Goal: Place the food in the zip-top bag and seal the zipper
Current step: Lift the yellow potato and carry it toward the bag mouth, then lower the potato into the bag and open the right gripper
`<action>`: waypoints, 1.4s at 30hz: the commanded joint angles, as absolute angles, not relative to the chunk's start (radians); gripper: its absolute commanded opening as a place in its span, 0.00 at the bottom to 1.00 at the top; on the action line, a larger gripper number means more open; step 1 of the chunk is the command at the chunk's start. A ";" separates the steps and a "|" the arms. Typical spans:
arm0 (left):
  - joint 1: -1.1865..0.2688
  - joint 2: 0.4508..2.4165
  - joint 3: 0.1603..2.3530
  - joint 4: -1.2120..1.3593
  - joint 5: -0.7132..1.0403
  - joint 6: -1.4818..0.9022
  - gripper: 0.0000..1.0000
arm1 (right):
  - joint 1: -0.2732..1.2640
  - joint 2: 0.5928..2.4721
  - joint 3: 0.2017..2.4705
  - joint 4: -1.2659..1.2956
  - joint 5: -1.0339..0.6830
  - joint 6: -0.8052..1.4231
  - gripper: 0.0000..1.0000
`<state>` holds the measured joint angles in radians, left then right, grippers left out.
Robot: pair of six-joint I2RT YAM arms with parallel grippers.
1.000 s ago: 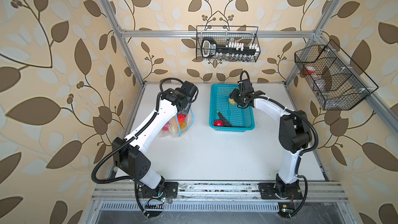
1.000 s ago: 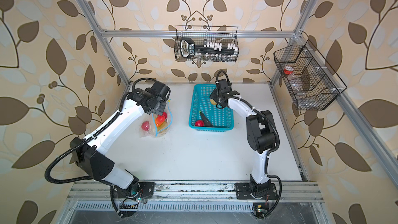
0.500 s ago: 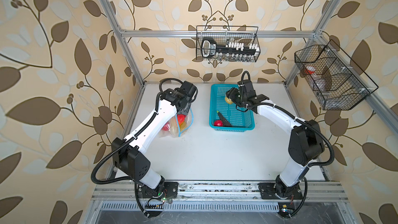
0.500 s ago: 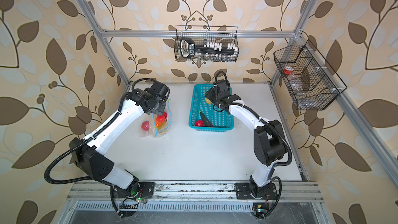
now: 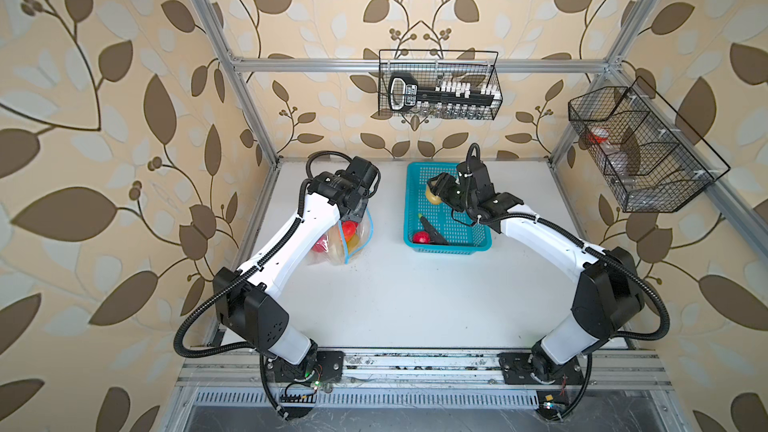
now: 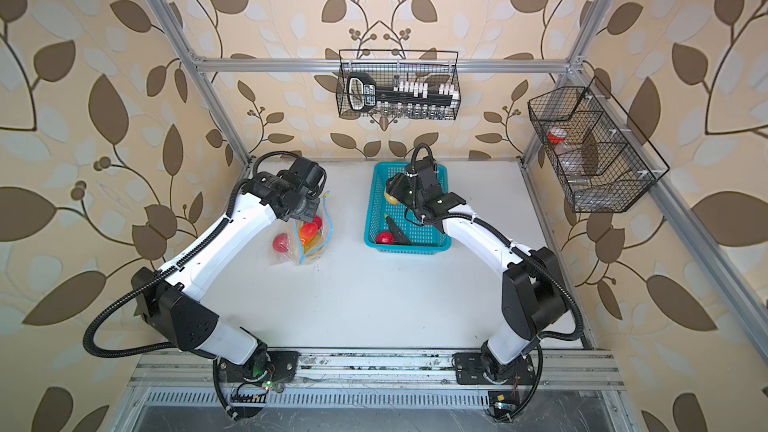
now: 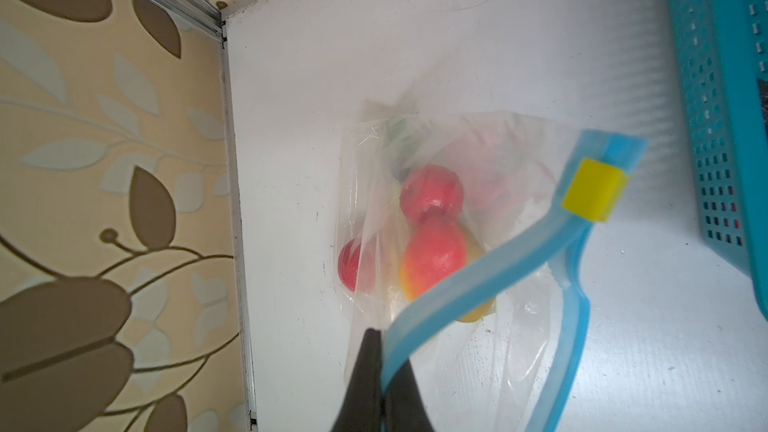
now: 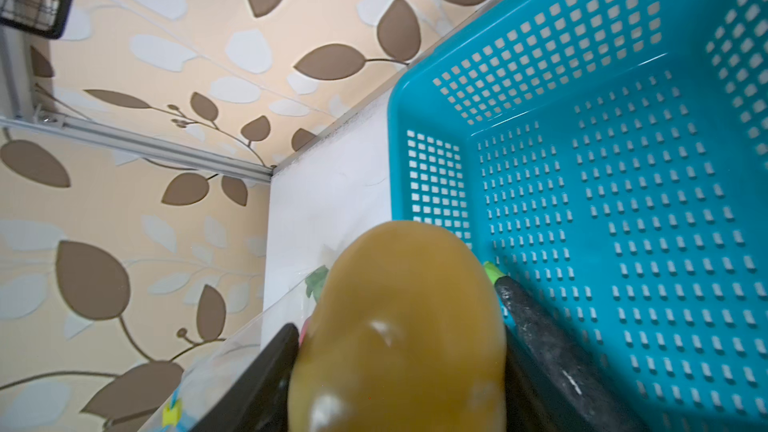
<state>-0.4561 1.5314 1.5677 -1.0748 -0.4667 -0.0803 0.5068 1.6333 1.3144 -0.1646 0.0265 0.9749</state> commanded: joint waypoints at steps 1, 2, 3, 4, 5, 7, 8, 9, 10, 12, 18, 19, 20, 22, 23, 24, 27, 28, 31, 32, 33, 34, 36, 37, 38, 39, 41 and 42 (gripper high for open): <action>-0.442 1.488 1.562 -1.070 -0.461 -0.074 0.00 | 0.527 1.615 1.296 -0.108 -0.034 1.005 0.57; -0.441 1.489 1.565 -1.071 -0.461 -0.075 0.00 | 0.537 1.612 1.296 -0.107 -0.033 1.002 0.57; -0.442 1.489 1.567 -1.073 -0.462 -0.076 0.00 | 0.546 1.609 1.296 -0.107 -0.028 0.999 0.58; -0.442 1.489 1.568 -1.074 -0.462 -0.076 0.00 | 0.555 1.605 1.296 -0.106 -0.028 0.996 0.58; -0.441 1.488 1.568 -1.074 -0.464 -0.075 0.00 | 0.562 1.603 1.296 -0.103 -0.028 0.991 0.58; -0.439 1.487 1.567 -1.074 -0.466 -0.075 0.00 | 0.572 1.602 1.297 -0.096 -0.040 0.985 0.58; -0.439 1.485 1.566 -1.072 -0.464 -0.075 0.00 | 0.577 1.602 1.296 -0.090 -0.047 0.985 0.58; -0.437 1.484 1.565 -1.072 -0.462 -0.075 0.00 | 0.585 1.601 1.296 -0.086 -0.053 0.983 0.58; -0.437 1.484 1.562 -1.072 -0.463 -0.075 0.00 | 0.592 1.599 1.297 -0.084 -0.054 0.981 0.58; -0.436 1.483 1.563 -1.072 -0.462 -0.076 0.00 | 0.603 1.597 1.298 -0.082 -0.055 0.978 0.58; -0.433 1.469 1.545 -1.061 -0.411 -0.081 0.00 | 0.629 1.624 1.322 -0.074 -0.093 1.013 0.58; -0.433 1.468 1.542 -1.059 -0.410 -0.081 0.00 | 0.637 1.630 1.327 -0.072 -0.096 1.015 0.57; -0.433 1.468 1.541 -1.058 -0.412 -0.080 0.00 | 0.642 1.634 1.331 -0.070 -0.099 1.018 0.58; -0.431 1.471 1.545 -1.061 -0.417 -0.080 0.00 | 0.657 1.646 1.340 -0.062 -0.107 1.022 0.58; -0.431 1.470 1.548 -1.063 -0.414 -0.080 0.00 | 0.664 1.651 1.346 -0.062 -0.110 1.023 0.58; -0.431 1.469 1.549 -1.063 -0.411 -0.080 0.00 | 0.672 1.657 1.353 -0.064 -0.113 1.023 0.58; -0.430 1.466 1.547 -1.063 -0.406 -0.080 0.00 | 0.691 1.665 1.363 -0.064 -0.117 1.025 0.58; -0.429 1.466 1.545 -1.062 -0.407 -0.080 0.00 | 0.697 1.669 1.362 -0.060 -0.117 1.030 0.58; -0.429 1.464 1.546 -1.062 -0.405 -0.080 0.00 | 0.718 1.679 1.366 -0.058 -0.116 1.033 0.57; -0.430 1.465 1.547 -1.062 -0.405 -0.080 0.00 | 0.723 1.685 1.369 -0.059 -0.117 1.035 0.57; -0.430 1.464 1.547 -1.062 -0.403 -0.080 0.00 | 0.729 1.688 1.371 -0.057 -0.120 1.037 0.57; -0.429 1.465 1.547 -1.062 -0.402 -0.080 0.00 | 0.736 1.691 1.373 -0.055 -0.120 1.038 0.57; -0.428 1.463 1.547 -1.062 -0.399 -0.080 0.00 | 0.750 1.701 1.378 -0.056 -0.116 1.039 0.57; -0.429 1.462 1.545 -1.062 -0.399 -0.080 0.00 | 0.757 1.704 1.379 -0.054 -0.116 1.039 0.57; -0.428 1.461 1.546 -1.060 -0.399 -0.080 0.00 | 0.762 1.709 1.383 -0.052 -0.118 1.040 0.57; -0.428 1.462 1.546 -1.060 -0.399 -0.080 0.00 | 0.767 1.714 1.385 -0.050 -0.121 1.043 0.57; -0.428 1.463 1.549 -1.062 -0.399 -0.080 0.00 | 0.780 1.723 1.389 -0.041 -0.127 1.045 0.57; -0.428 1.465 1.550 -1.063 -0.400 -0.081 0.00 | 0.786 1.729 1.392 -0.040 -0.127 1.046 0.57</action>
